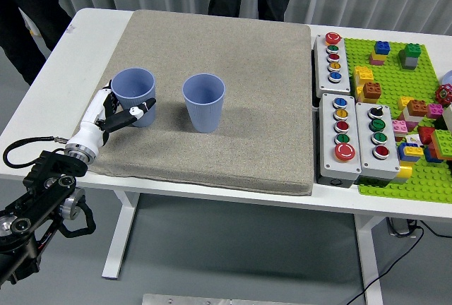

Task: Pick cup pour cup place

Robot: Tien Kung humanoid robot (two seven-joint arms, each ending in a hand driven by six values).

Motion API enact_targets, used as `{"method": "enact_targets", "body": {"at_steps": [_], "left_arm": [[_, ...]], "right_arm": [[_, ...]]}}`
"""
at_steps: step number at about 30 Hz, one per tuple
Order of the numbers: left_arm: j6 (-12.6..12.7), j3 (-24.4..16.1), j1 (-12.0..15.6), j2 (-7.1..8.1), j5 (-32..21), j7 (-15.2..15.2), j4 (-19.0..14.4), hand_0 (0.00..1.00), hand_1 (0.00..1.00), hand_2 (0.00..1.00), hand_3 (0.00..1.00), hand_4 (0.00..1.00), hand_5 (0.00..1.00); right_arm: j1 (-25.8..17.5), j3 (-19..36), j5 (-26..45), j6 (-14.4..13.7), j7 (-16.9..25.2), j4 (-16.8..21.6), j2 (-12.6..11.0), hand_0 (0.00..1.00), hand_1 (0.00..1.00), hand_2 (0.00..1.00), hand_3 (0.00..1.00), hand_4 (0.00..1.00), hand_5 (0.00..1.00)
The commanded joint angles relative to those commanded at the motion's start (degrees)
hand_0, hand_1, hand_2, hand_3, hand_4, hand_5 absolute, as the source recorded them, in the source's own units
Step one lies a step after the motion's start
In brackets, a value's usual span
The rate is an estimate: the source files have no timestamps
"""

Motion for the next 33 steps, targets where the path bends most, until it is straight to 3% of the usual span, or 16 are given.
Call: {"method": "enact_targets", "body": {"at_steps": [3,4,9,10,15,16,21,23,33], "left_arm": [[0.86,0.28,0.06,-0.1,0.32,-0.15,-0.26,0.824,0.767,0.881,0.952,0.867,0.288],[1.19,0.38,0.07,-0.13,0.41,-0.21,-0.33,0.702,0.64,0.658,0.732,0.848,0.272],[3.86,1.58,0.48,-0.65,0.94,-0.93,-0.84,0.702,0.64,0.658,0.732,0.848,0.272],[3.96,1.68,0.53,-0.71,0.9,-1.0,-0.88,0.595,0.535,0.536,0.577,0.811,0.243],[4.57,2.76,1.0,-1.3,0.77,-1.27,-1.17,0.595,0.535,0.536,0.577,0.811,0.243],[4.77,2.9,1.02,-1.35,0.66,-1.34,-1.18,0.564,0.486,0.477,0.476,0.793,0.234],[7.65,3.71,1.21,-1.63,-1.44,-2.82,-1.61,0.564,0.486,0.477,0.476,0.793,0.234],[8.45,3.69,1.32,-1.65,-1.98,-3.29,-2.03,0.533,0.442,0.425,0.434,0.787,0.267],[10.94,0.74,1.51,-0.53,-0.58,-3.71,-8.2,0.52,0.434,0.421,0.426,0.78,0.268]], "right_arm": [[0.08,-0.06,0.1,-0.01,0.0,0.0,-0.01,0.674,0.634,0.558,0.562,0.002,0.089],[0.09,-0.09,0.15,-0.01,0.0,0.0,-0.02,0.674,0.634,0.558,0.562,0.002,0.088],[0.16,-0.12,0.13,0.02,-0.03,0.0,-0.05,0.674,0.634,0.558,0.562,0.002,0.088],[0.17,-0.11,0.13,0.02,-0.03,0.0,-0.05,0.674,0.634,0.559,0.561,0.002,0.088],[0.26,-0.04,0.1,0.03,-0.01,0.0,-0.09,0.674,0.634,0.559,0.561,0.002,0.088],[0.29,-0.04,0.1,0.03,-0.01,0.0,-0.1,0.674,0.634,0.559,0.562,0.002,0.086],[0.42,-0.05,0.26,-0.01,-0.01,0.0,-0.12,0.674,0.634,0.559,0.562,0.002,0.086],[0.43,-0.09,0.34,-0.01,-0.02,0.0,-0.12,0.674,0.634,0.558,0.561,0.002,0.086],[0.24,0.15,0.01,0.03,-0.06,0.0,-0.17,0.673,0.634,0.557,0.561,0.002,0.085]]}}
